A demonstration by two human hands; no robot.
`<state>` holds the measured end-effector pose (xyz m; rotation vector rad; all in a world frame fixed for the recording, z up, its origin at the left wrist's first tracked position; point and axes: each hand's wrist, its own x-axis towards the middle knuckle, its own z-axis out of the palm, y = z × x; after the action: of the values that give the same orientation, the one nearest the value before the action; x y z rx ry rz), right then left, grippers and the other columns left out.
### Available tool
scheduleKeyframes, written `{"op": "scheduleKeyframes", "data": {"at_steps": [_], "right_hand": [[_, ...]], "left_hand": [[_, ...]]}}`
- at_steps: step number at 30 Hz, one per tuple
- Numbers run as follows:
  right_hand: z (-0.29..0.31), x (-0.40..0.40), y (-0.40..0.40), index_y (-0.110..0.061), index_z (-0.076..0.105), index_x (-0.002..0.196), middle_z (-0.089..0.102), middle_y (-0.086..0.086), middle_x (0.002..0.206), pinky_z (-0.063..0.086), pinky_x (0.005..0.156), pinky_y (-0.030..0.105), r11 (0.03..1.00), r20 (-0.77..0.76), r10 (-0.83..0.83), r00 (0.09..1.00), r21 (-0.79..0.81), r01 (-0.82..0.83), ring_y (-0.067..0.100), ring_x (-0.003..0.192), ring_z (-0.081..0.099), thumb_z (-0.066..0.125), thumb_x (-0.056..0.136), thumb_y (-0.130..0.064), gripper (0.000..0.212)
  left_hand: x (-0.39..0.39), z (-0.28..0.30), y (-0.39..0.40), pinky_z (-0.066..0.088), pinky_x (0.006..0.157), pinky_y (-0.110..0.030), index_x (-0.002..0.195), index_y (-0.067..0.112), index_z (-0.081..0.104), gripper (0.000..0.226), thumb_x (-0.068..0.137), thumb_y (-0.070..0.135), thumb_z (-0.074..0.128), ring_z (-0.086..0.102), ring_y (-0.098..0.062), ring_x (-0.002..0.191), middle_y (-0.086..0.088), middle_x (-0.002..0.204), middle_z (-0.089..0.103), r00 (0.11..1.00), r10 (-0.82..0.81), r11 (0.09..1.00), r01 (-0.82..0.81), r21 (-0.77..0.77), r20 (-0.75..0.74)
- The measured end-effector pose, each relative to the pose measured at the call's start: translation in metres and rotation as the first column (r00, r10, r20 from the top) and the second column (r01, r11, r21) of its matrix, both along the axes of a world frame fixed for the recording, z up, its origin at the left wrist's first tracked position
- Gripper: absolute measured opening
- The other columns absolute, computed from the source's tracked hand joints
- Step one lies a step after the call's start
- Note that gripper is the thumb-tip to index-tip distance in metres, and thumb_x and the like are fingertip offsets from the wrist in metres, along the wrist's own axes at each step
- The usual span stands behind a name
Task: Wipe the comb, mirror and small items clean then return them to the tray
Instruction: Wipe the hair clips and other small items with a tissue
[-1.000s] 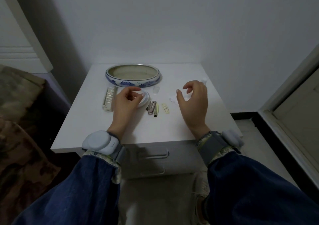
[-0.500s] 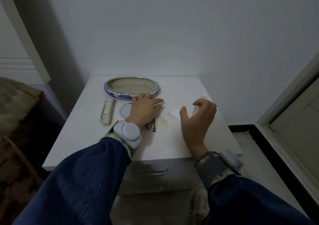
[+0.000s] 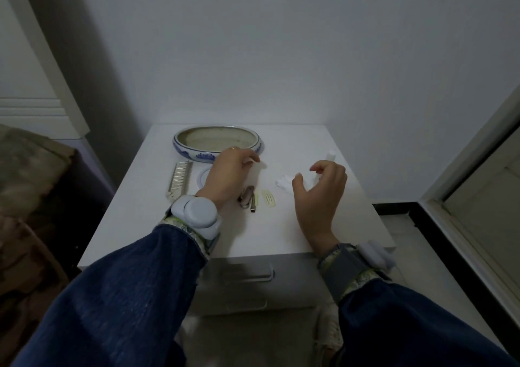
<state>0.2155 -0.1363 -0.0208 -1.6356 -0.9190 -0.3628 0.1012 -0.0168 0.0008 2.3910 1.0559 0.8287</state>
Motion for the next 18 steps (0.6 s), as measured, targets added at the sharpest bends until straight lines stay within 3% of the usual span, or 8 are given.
{"op": "scheduleKeyframes", "data": {"at_steps": [3, 5, 7, 11, 13, 15, 18], "right_hand": [[-0.001, 0.002, -0.001, -0.003, 0.051, 0.086, 0.052, 0.013, 0.089, 0.041, 0.074, 0.036, 1.000, -0.018, 0.003, 1.000, 0.014, -0.002, 0.027, 0.083, 0.047, 0.062, 0.072, -0.010, 0.019], [-0.001, 0.000, -0.001, -0.002, 0.052, 0.087, 0.051, 0.014, 0.090, 0.042, 0.075, 0.038, 1.000, -0.014, 0.004, 1.000, 0.007, -0.004, 0.027, 0.084, 0.047, 0.062, 0.072, -0.008, 0.019], [-0.002, 0.000, 0.000, -0.002, 0.052, 0.087, 0.051, 0.014, 0.091, 0.043, 0.075, 0.039, 1.000, -0.005, -0.002, 1.000, -0.009, 0.002, 0.028, 0.084, 0.047, 0.064, 0.073, -0.006, 0.020], [0.000, 0.000, 0.000, 0.000, 0.052, 0.092, 0.052, 0.017, 0.096, 0.037, 0.080, 0.027, 0.998, -0.036, -0.047, 0.998, 0.035, 0.049, 0.025, 0.089, 0.046, 0.069, 0.072, -0.005, 0.027], [0.002, 0.001, -0.002, 0.003, 0.052, 0.097, 0.053, 0.019, 0.100, 0.032, 0.082, 0.023, 0.992, -0.073, -0.092, 0.993, 0.076, 0.097, 0.023, 0.092, 0.043, 0.071, 0.070, -0.006, 0.034], [0.003, 0.005, -0.002, 0.004, 0.051, 0.105, 0.052, 0.021, 0.103, 0.034, 0.084, 0.029, 0.986, -0.148, -0.133, 0.980, 0.086, 0.146, 0.026, 0.095, 0.044, 0.074, 0.070, -0.008, 0.044], [0.002, 0.013, -0.001, 0.001, 0.042, 0.126, 0.050, 0.021, 0.114, 0.034, 0.093, 0.037, 0.984, -0.293, -0.172, 0.940, 0.003, 0.181, 0.032, 0.104, 0.045, 0.076, 0.073, -0.015, 0.064]], "left_hand": [[-0.012, 0.010, -0.006, 0.032, 0.062, -0.025, 0.087, 0.002, 0.063, 0.013, 0.088, -0.003, 0.050, 0.051, -0.024, 0.071, -0.014, 0.075, 0.061, 0.989, 0.009, 0.999, -0.003, -0.038, 0.145], [-0.022, 0.012, -0.011, 0.032, 0.056, -0.019, 0.088, 0.003, 0.056, 0.004, 0.091, 0.002, 0.053, 0.048, -0.022, 0.066, -0.011, 0.072, 0.057, 0.981, 0.014, 0.998, -0.004, -0.055, 0.191], [-0.027, 0.012, -0.014, 0.037, 0.059, -0.011, 0.096, 0.004, 0.054, 0.007, 0.093, 0.010, 0.054, 0.053, -0.020, 0.071, -0.009, 0.081, 0.060, 0.978, 0.025, 0.996, -0.006, -0.090, 0.207], [-0.037, 0.009, -0.016, 0.047, 0.078, -0.023, 0.106, 0.003, 0.057, 0.019, 0.091, 0.015, 0.059, 0.060, -0.017, 0.085, -0.006, 0.094, 0.064, 0.971, 0.088, 0.990, -0.060, -0.130, 0.221], [-0.042, 0.008, -0.018, 0.045, 0.074, -0.016, 0.105, 0.001, 0.061, 0.020, 0.090, 0.014, 0.060, 0.058, -0.014, 0.084, -0.004, 0.094, 0.064, 0.966, 0.117, 0.987, -0.088, -0.132, 0.230], [-0.047, 0.008, -0.020, 0.041, 0.066, -0.006, 0.106, 0.003, 0.063, 0.019, 0.090, 0.014, 0.061, 0.058, -0.011, 0.082, -0.002, 0.093, 0.064, 0.957, 0.143, 0.982, -0.106, -0.155, 0.253], [-0.053, 0.008, -0.022, 0.040, 0.064, -0.002, 0.106, 0.008, 0.065, 0.019, 0.089, 0.016, 0.063, 0.056, -0.002, 0.075, 0.001, 0.091, 0.063, 0.931, 0.187, 0.970, -0.125, -0.209, 0.313]]}}
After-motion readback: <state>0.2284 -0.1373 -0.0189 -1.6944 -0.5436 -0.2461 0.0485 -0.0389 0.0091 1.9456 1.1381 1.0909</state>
